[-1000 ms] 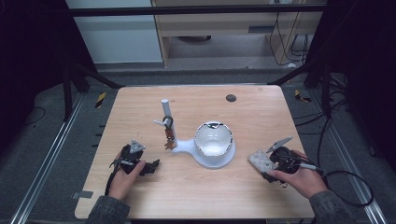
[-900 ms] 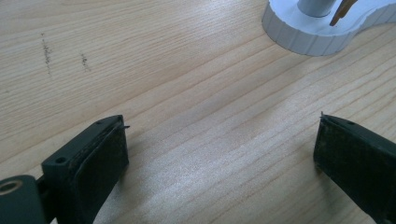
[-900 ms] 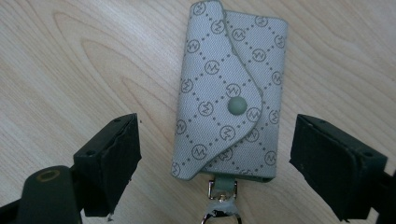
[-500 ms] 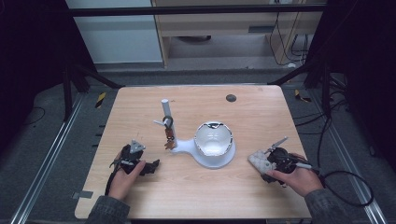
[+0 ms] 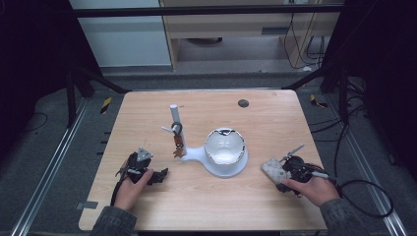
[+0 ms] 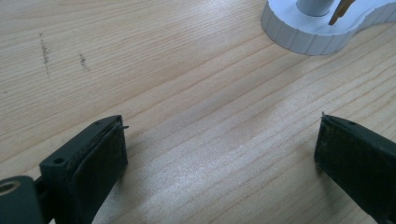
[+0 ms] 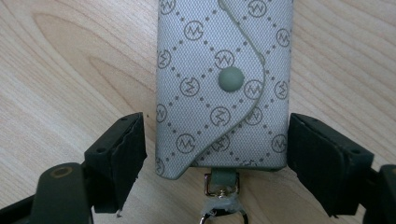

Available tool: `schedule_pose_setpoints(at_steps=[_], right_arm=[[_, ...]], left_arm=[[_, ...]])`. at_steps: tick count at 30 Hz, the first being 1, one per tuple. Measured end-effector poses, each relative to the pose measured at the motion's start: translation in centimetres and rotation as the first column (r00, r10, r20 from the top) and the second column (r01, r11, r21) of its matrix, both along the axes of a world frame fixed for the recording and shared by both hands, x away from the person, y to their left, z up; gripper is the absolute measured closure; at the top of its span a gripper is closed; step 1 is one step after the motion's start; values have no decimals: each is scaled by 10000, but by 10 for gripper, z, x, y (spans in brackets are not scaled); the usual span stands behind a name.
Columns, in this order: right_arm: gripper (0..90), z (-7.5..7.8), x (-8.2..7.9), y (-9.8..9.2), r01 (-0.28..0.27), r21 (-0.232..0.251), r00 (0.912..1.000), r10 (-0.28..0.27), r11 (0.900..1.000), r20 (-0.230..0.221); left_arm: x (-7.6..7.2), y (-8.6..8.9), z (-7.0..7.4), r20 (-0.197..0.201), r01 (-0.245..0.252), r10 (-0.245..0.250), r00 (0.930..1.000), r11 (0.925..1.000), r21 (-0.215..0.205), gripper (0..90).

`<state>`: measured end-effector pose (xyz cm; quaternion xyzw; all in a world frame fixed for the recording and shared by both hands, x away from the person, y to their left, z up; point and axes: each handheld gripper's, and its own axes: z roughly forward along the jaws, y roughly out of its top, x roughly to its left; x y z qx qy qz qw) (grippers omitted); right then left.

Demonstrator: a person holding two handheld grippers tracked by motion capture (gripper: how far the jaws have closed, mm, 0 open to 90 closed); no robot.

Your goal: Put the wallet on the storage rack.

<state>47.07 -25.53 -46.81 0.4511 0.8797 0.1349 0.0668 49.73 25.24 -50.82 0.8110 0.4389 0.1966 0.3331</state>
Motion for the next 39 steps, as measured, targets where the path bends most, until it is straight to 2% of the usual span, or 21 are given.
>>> schedule_pose_setpoints(at_steps=[20,22,24,27,34,39], right_arm=[[259,-4,1,-2,88,-39,9998,-88,10000,-158],[260,-6,3,-2,-123,-163,9999,123,9998,-29],[262,-5,3,-1,20,-75,9998,-22,10000,-197],[274,-5,3,-1,-5,-142,9999,3,9999,-168],[304,2,2,1,-441,-420,9990,443,9981,53],[305,16,-2,4,-618,-431,9975,632,9972,315]], left_arm=[[0,0,0,2,24,-24,10000,10000,-1,18],[0,0,0,3,25,-25,10000,10000,1,18],[0,0,0,5,25,-25,10000,10000,1,18],[0,0,0,4,27,-27,10000,10000,3,18],[0,0,0,3,31,-31,10000,10000,1,18],[0,0,0,13,13,-13,10000,10000,-36,19]])
